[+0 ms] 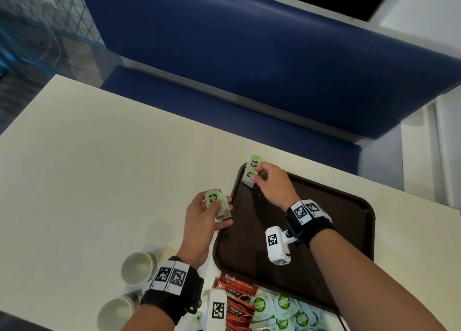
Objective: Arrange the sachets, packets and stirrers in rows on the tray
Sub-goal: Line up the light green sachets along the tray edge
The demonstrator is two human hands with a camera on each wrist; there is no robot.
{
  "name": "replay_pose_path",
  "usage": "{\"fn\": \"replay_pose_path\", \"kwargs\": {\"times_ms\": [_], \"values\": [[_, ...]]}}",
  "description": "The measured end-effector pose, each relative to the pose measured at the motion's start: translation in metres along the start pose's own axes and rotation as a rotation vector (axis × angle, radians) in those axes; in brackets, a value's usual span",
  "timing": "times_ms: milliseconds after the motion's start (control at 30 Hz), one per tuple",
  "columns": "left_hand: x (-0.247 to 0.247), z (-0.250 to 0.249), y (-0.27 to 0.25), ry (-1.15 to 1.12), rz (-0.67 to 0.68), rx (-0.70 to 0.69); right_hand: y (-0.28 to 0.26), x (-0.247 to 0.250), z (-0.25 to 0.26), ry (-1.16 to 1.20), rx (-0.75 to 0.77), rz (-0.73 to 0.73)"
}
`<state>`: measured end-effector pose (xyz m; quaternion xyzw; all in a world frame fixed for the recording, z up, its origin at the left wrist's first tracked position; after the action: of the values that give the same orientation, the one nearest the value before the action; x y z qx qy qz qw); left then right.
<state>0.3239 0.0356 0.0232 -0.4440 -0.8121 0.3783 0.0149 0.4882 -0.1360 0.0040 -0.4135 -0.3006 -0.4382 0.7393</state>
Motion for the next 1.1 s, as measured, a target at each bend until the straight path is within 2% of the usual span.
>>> {"fn": "replay_pose_path", "kwargs": {"times_ms": [400,700,933,1033,1100], "values": [[0.007,-0.001,0.004,0.021,-0.032,-0.002,0.014,-0.003,-0.008,-0.100,-0.035,-0.135],[-0.006,0.000,0.002,-0.013,0.013,-0.008,-0.005,0.008,-0.020,0.045,-0.143,-0.269],[-0.021,-0.001,-0.008,0.036,0.040,-0.025,-0.034,-0.024,-0.027,0.252,-0.293,-0.123],[-0.021,-0.002,-0.010,0.072,0.033,-0.027,-0.052,-0.021,-0.001,0.505,-0.246,-0.058],[-0.021,-0.004,-0.011,0.070,0.031,-0.025,-0.067,-0.013,0.020,0.659,-0.179,0.099]]}}
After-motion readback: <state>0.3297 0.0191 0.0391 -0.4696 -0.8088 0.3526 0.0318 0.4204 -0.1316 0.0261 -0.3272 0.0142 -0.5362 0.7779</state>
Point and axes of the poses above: each hand's wrist, its own y-axis towards the middle knuckle, its own x-axis out of the back of the hand, z = x × y, the point moved 6 cm from there along y, towards the middle knuckle, and after that the axes turned 14 degrees about -y, right-handed, at the moved point
